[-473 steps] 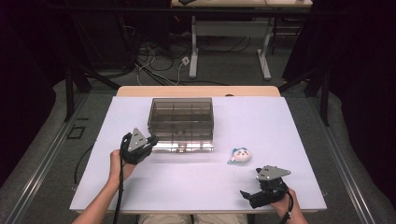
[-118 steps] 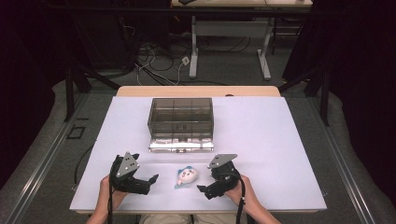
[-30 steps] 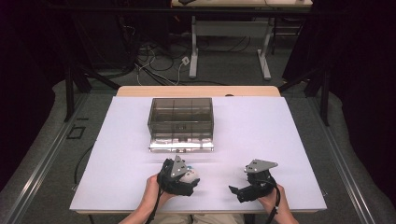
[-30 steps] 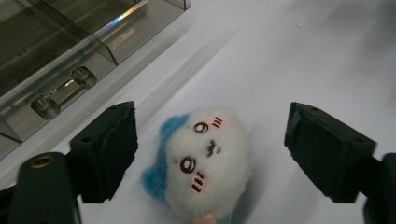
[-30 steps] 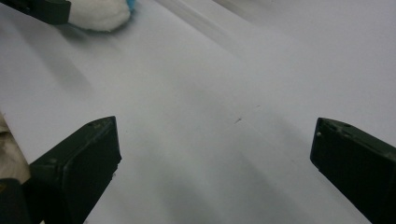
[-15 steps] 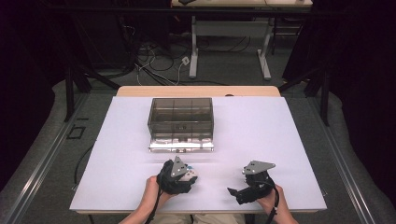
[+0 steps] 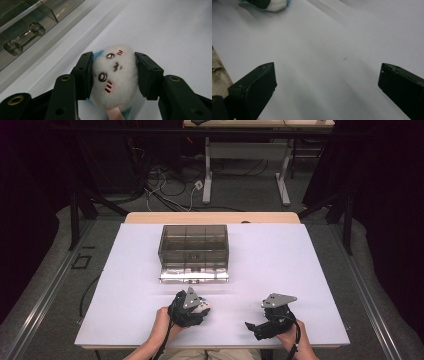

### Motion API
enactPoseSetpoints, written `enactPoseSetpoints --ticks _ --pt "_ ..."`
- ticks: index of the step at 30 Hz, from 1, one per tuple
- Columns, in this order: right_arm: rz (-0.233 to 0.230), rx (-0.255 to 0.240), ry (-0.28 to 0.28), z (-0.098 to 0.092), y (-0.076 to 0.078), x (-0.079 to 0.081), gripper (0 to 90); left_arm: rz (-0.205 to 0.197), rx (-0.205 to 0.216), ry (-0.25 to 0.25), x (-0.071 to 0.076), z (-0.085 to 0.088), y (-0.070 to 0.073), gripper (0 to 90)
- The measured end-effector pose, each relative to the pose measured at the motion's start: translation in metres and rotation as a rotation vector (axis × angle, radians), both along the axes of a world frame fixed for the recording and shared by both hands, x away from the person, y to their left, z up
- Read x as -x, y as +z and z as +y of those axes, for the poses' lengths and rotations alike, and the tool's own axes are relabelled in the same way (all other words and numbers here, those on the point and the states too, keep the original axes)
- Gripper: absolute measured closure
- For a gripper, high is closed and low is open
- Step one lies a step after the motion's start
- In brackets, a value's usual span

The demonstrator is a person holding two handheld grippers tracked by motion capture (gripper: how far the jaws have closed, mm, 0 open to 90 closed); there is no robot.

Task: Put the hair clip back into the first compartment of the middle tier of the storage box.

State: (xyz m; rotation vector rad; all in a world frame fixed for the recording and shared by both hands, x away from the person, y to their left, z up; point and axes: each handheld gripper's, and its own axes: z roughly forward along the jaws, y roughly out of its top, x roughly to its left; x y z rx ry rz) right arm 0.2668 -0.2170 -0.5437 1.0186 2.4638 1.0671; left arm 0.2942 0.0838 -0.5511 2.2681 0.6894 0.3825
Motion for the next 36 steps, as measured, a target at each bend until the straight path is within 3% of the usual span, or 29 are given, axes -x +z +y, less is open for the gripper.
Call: enactPoseSetpoints --ticks 3,12,22,36 --pt "-0.016 -0.002 -0.006 -0.001 0.000 0.001 1.3 -0.004 0.007 -0.001 0.000 0.000 -0.001 53.8" --pt "-0.008 -0.007 -0.009 -0.001 0.001 0.002 1.4 -0.028 0.023 -0.001 0.002 0.002 -0.002 55.6" --pt "-0.015 -0.005 -0.005 -0.002 0.002 0.001 1.4 -0.053 0.059 0.002 0.004 0.009 0.006 56.3" --pt "-0.028 0.007 -0.002 0.003 0.002 -0.001 1.6 -0.088 0.063 0.003 0.005 0.024 0.015 56.2"
